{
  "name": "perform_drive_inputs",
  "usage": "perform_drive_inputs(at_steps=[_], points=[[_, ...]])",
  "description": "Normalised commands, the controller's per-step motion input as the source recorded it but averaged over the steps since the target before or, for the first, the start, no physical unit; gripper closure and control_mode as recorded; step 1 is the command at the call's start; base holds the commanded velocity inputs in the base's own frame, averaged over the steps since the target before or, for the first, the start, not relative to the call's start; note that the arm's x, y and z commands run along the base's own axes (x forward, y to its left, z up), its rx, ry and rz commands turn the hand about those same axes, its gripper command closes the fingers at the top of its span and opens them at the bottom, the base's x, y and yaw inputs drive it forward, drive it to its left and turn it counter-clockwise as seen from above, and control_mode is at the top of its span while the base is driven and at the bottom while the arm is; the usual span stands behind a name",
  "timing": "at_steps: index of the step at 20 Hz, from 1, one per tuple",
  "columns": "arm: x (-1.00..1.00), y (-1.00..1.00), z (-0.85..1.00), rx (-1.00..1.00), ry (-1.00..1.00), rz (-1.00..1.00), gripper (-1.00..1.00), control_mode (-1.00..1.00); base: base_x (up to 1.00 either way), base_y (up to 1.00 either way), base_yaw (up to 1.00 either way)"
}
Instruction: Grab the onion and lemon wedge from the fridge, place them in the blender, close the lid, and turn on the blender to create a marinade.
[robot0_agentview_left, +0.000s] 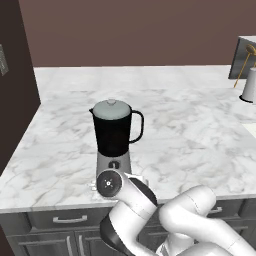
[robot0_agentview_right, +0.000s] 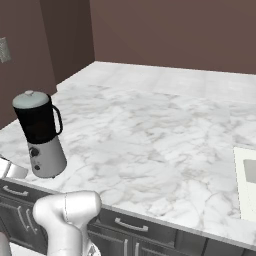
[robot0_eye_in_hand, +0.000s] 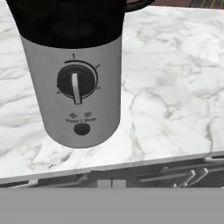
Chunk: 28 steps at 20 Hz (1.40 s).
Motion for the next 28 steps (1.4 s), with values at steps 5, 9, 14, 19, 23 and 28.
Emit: perform_drive_inputs(at_steps=[5,9,14,19,23,28], points=[[0.17,0.0,0.0,0.01,0.2,0.0,1.0,-1.0,0.0,0.0,0.0],[0.12,0.0,0.0,0.0,0.18,0.0,1.0,-1.0,0.0,0.0,0.0],[0.06,0.0,-0.09,0.0,0.06,0.0,1.0,-1.0,0.0,0.0,0.0],[0.05,0.0,-0.29,0.0,0.0,0.0,1.0,-1.0,0.0,0.0,0.0],[0.05,0.0,-0.37,0.0,0.0,0.0,1.0,-1.0,0.0,0.0,0.0],[0.16,0.0,-0.12,0.0,0.0,0.0,1.0,-1.0,0.0,0.0,0.0]])
